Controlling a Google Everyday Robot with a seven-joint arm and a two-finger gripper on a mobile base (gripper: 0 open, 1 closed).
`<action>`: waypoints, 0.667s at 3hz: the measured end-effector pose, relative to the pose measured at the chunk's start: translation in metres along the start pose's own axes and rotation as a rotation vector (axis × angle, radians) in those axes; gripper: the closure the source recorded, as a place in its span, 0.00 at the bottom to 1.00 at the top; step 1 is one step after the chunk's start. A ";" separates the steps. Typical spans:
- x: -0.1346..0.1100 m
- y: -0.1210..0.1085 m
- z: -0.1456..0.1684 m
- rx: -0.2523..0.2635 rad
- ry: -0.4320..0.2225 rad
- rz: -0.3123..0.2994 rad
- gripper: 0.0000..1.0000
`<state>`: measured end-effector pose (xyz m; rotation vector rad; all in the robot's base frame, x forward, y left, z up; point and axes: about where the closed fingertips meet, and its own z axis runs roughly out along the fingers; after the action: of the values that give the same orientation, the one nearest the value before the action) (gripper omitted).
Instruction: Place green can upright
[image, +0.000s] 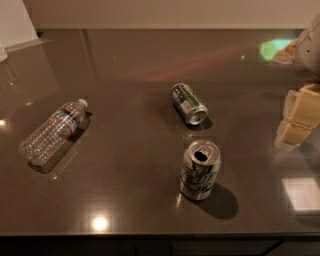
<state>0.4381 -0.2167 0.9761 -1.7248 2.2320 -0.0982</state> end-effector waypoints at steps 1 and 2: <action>0.000 0.000 0.000 0.000 0.000 0.000 0.00; -0.011 -0.007 0.006 -0.022 -0.007 0.012 0.00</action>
Offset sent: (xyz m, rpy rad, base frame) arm 0.0220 0.0195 -0.0076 0.0326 0.0734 -0.0124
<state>0.4487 -0.2073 0.9747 -1.7202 2.2464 -0.0647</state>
